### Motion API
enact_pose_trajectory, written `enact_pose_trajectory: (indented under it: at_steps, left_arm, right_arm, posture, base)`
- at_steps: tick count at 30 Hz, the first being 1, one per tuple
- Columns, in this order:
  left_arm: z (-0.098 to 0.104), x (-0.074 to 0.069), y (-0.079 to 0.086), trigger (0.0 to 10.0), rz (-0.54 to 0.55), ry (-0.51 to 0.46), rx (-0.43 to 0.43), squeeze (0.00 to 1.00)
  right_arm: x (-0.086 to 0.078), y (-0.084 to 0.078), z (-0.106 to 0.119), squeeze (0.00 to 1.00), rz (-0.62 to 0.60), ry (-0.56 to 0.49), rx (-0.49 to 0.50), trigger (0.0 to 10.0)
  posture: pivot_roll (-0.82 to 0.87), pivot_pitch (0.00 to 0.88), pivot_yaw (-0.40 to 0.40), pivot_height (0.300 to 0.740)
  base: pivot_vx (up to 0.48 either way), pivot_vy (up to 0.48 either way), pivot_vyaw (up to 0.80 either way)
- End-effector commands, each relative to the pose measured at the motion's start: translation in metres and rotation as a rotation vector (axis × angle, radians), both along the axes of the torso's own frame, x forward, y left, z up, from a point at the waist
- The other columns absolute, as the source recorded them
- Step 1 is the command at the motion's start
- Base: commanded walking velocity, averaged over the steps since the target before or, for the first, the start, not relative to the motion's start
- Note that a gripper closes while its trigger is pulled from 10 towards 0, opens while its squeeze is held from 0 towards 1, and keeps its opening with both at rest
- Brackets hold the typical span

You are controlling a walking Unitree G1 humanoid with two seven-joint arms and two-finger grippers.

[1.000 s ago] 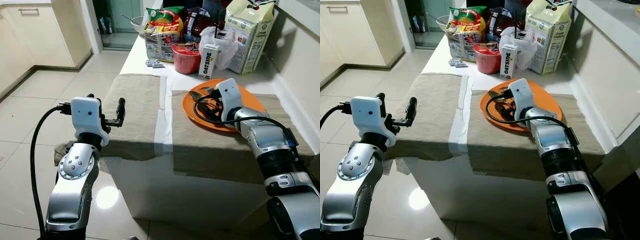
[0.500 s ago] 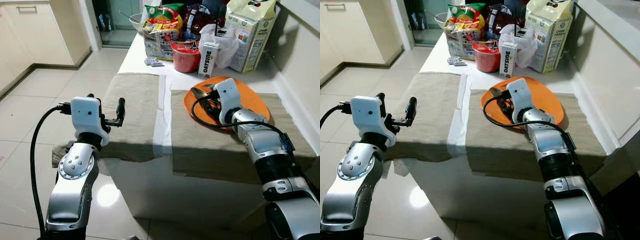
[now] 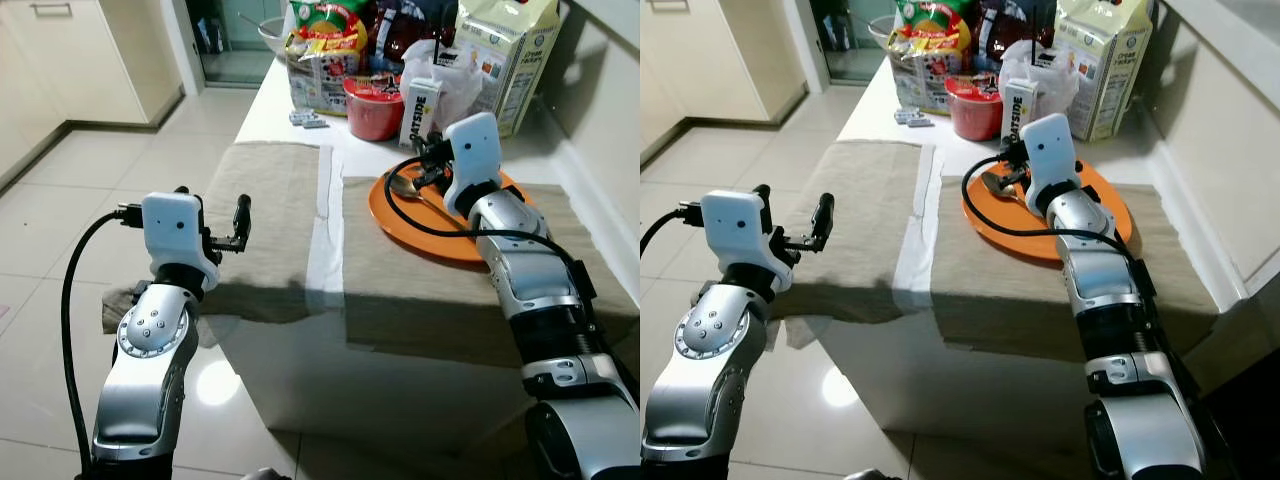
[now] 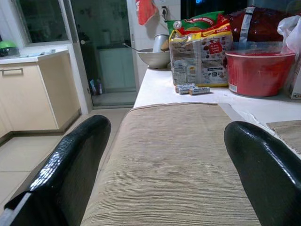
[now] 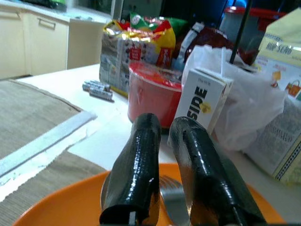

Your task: Setting the table

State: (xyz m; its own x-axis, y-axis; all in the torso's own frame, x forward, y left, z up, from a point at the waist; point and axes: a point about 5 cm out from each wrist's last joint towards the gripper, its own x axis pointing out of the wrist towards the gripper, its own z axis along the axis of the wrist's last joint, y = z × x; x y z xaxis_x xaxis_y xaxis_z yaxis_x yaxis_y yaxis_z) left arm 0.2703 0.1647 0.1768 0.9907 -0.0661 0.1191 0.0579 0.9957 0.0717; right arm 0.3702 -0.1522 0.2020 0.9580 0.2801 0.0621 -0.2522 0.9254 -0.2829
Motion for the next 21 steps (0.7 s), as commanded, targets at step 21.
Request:
enact_pose_trajectory:
  at_steps: [21]
  left_arm:
    - [0.004, 0.002, 0.0, 10.0, 0.003, -0.012, 0.004, 0.0]
  right_arm:
    - [0.008, -0.012, -0.009, 1.0, -0.101, 0.064, 0.065, 10.0]
  posture:
    - [-0.09, 0.0, 0.072, 0.74]
  base:
    - [0.0, 0.0, 0.0]
